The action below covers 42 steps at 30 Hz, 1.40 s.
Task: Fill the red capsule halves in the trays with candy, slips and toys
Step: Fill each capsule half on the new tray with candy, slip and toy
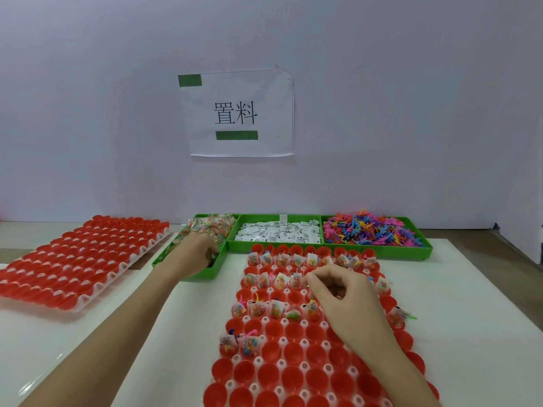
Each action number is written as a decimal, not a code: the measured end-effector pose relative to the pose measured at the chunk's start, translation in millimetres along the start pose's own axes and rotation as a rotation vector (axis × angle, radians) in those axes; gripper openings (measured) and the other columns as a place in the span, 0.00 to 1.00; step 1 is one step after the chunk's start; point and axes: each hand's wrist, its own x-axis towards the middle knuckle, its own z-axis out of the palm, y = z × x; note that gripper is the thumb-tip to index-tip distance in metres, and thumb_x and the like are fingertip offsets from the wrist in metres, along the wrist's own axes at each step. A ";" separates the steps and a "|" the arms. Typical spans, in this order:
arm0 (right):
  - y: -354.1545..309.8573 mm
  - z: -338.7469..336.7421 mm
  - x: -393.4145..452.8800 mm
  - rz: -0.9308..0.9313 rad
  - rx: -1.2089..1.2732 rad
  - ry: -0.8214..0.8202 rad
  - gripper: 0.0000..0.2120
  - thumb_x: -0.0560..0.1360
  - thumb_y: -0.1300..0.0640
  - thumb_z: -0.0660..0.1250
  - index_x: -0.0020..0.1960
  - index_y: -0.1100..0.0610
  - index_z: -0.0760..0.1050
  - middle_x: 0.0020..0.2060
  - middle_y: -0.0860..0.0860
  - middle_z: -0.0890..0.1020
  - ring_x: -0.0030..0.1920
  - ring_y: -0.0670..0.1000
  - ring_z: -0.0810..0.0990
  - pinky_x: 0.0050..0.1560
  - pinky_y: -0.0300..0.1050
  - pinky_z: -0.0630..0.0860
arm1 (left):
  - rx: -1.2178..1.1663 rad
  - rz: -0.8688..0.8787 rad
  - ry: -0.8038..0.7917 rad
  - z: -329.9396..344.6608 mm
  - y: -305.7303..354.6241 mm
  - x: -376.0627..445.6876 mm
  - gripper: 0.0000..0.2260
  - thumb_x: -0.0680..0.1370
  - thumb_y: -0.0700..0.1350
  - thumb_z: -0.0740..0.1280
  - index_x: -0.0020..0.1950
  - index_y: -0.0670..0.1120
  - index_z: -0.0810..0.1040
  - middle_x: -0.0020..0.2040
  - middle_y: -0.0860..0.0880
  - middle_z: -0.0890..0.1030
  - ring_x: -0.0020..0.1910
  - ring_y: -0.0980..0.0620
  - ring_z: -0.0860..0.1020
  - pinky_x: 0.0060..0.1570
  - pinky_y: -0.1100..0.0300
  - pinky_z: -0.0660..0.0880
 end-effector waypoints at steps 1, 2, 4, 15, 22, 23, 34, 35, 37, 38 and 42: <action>-0.5 0.2 0.0 0.000 0.000 -0.002 0.07 0.79 0.53 0.70 0.44 0.47 0.83 0.36 0.44 0.85 0.40 0.44 0.83 0.44 0.34 0.79 | -0.010 -0.004 0.015 0.4 -1.5 -1.4 0.11 0.75 0.30 0.69 0.46 0.43 0.87 0.43 0.48 0.86 0.41 0.51 0.83 0.44 0.56 0.81; -0.8 0.3 -0.3 0.000 -0.001 -0.002 0.07 0.79 0.53 0.70 0.44 0.47 0.83 0.36 0.44 0.85 0.40 0.44 0.83 0.44 0.34 0.79 | -0.025 -0.012 0.030 0.9 -3.0 -2.3 0.10 0.75 0.31 0.70 0.46 0.44 0.87 0.43 0.48 0.86 0.42 0.51 0.82 0.45 0.57 0.81; -1.0 0.4 -0.5 0.000 -0.005 -0.003 0.07 0.79 0.52 0.70 0.44 0.47 0.83 0.37 0.44 0.85 0.40 0.44 0.83 0.44 0.33 0.78 | -0.077 -0.046 0.064 3.3 -5.7 -4.0 0.08 0.76 0.32 0.71 0.43 0.45 0.84 0.42 0.49 0.84 0.42 0.51 0.81 0.43 0.60 0.79; 0.8 1.3 -1.0 0.021 -0.032 0.002 0.07 0.79 0.53 0.70 0.43 0.47 0.83 0.36 0.44 0.84 0.38 0.43 0.82 0.42 0.31 0.77 | -0.839 -0.144 0.580 1.4 40.3 -44.0 0.04 0.76 0.41 0.76 0.49 0.49 0.86 0.42 0.55 0.86 0.45 0.56 0.84 0.48 0.64 0.80; 1.7 3.3 -2.7 0.035 -0.080 -0.008 0.07 0.80 0.52 0.69 0.44 0.45 0.83 0.35 0.44 0.85 0.37 0.43 0.82 0.41 0.32 0.77 | -1.154 -0.073 0.325 13.8 118.7 -85.1 0.03 0.74 0.48 0.78 0.45 0.53 0.86 0.48 0.54 0.86 0.46 0.56 0.82 0.47 0.63 0.79; 1.1 3.0 -3.0 0.033 -0.086 -0.007 0.07 0.80 0.52 0.69 0.44 0.45 0.83 0.35 0.44 0.85 0.37 0.43 0.82 0.41 0.32 0.77 | -1.197 -0.077 0.291 13.2 121.7 -87.0 0.03 0.74 0.47 0.78 0.45 0.51 0.87 0.48 0.53 0.86 0.45 0.55 0.82 0.48 0.61 0.79; -31.0 -13.8 57.8 -0.060 -0.417 0.049 0.05 0.79 0.56 0.70 0.50 0.48 0.84 0.38 0.40 0.83 0.40 0.37 0.80 0.37 0.25 0.73 | -1.220 -0.021 0.261 -1.9 89.2 -88.6 0.07 0.70 0.54 0.78 0.45 0.54 0.87 0.42 0.56 0.85 0.35 0.60 0.73 0.39 0.65 0.74; -29.6 -14.6 77.6 -0.065 -0.493 0.026 0.06 0.80 0.56 0.69 0.53 0.50 0.84 0.41 0.42 0.84 0.39 0.39 0.81 0.38 0.26 0.73 | -1.221 -0.006 0.271 -2.0 87.7 -88.2 0.08 0.69 0.55 0.78 0.44 0.54 0.87 0.39 0.58 0.83 0.34 0.61 0.72 0.37 0.68 0.72; -22.0 -11.9 117.9 -0.058 -0.642 -0.037 0.08 0.81 0.58 0.67 0.56 0.56 0.84 0.45 0.50 0.86 0.44 0.47 0.83 0.47 0.39 0.80 | -1.206 0.007 0.290 -1.2 84.9 -87.1 0.07 0.70 0.55 0.77 0.43 0.53 0.87 0.35 0.61 0.81 0.32 0.61 0.71 0.34 0.72 0.69; -15.2 -8.5 135.9 -0.046 -0.700 -0.077 0.09 0.81 0.58 0.67 0.57 0.57 0.84 0.48 0.53 0.86 0.47 0.52 0.84 0.52 0.45 0.81 | -1.199 0.006 0.295 0.1 83.7 -86.8 0.07 0.70 0.54 0.77 0.43 0.53 0.86 0.34 0.61 0.80 0.32 0.61 0.71 0.33 0.73 0.68; 21.8 11.6 185.1 -0.034 -0.851 -0.181 0.09 0.81 0.63 0.67 0.56 0.62 0.84 0.55 0.57 0.86 0.54 0.55 0.84 0.59 0.48 0.79 | -1.191 0.001 0.292 4.9 80.2 -84.6 0.06 0.71 0.54 0.77 0.42 0.53 0.86 0.35 0.59 0.80 0.32 0.60 0.69 0.34 0.71 0.68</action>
